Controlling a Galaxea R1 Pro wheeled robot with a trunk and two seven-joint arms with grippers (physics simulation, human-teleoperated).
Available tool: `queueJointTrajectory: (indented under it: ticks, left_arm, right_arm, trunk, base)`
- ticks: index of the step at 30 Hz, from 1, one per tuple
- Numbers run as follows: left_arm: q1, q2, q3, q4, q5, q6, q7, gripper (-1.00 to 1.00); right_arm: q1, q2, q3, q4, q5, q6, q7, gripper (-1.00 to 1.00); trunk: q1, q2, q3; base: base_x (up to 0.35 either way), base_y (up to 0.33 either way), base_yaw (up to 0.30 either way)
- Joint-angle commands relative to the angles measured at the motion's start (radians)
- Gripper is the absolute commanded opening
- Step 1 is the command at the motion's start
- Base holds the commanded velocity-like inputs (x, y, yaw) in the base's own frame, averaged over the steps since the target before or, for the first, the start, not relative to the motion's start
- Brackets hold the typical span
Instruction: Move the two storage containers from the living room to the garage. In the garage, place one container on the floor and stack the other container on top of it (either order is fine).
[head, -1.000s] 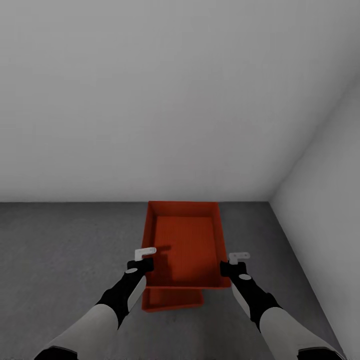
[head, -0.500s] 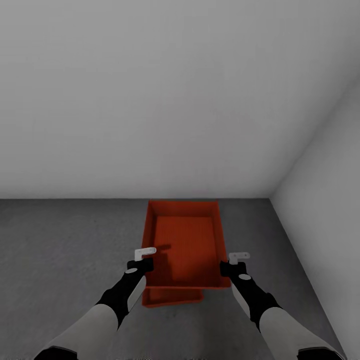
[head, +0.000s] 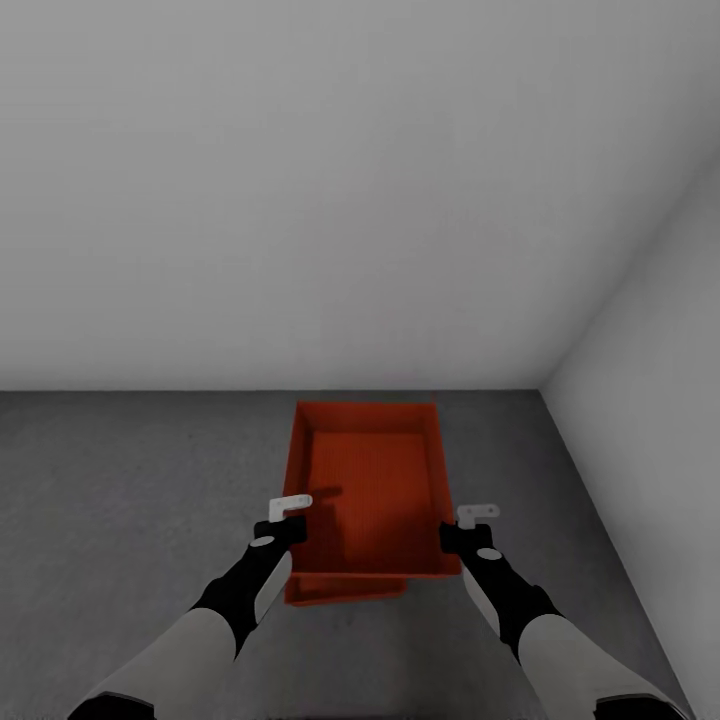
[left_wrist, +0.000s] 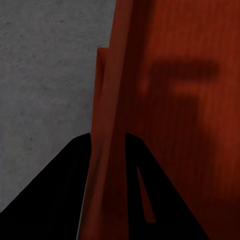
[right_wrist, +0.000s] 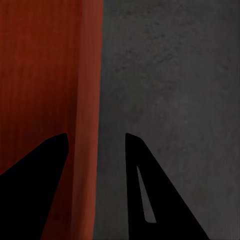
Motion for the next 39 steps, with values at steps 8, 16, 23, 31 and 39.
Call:
queueJointTrajectory:
  ticks: [8, 16, 23, 31, 39]
  left_arm:
    - [-0.001, 0.023, 0.039, -0.005, -0.015, -0.01, 0.048, -1.0]
    - [-0.001, 0.023, 0.039, -0.006, -0.015, -0.01, 0.048, -1.0]
    - [-0.001, 0.023, 0.039, -0.006, -0.015, -0.01, 0.048, -1.0]
    - [-0.001, 0.023, 0.039, -0.006, -0.015, -0.01, 0.048, -1.0]
    - [-0.001, 0.023, 0.039, -0.006, -0.015, -0.01, 0.048, -1.0]
  right_arm:
    - [0.0, -0.016, -0.071, 0.001, 0.003, 0.003, -0.027, -1.0]
    - [0.0, -0.016, -0.071, 0.001, 0.003, 0.003, -0.027, -1.0]
    - [0.0, -0.016, -0.071, 0.001, 0.003, 0.003, -0.027, -1.0]
    - [0.0, -0.016, -0.071, 0.001, 0.003, 0.003, -0.027, -1.0]
    - [0.0, -0.016, -0.071, 0.001, 0.003, 0.003, -0.027, -1.0]
  trunk:
    - [0.0, -0.002, -0.014]
    - [0.0, -0.002, -0.027]
    - [0.0, -0.002, -0.038]
    - [0.0, -0.002, -0.051]
    - [0.0, -0.002, -0.064]
  base:
    - [0.0, 0.0, 0.0]
    - [0.0, 0.0, 0.0]
    - [0.0, 0.0, 0.0]
    - [0.0, 0.0, 0.0]
    - [0.0, 0.0, 0.0]
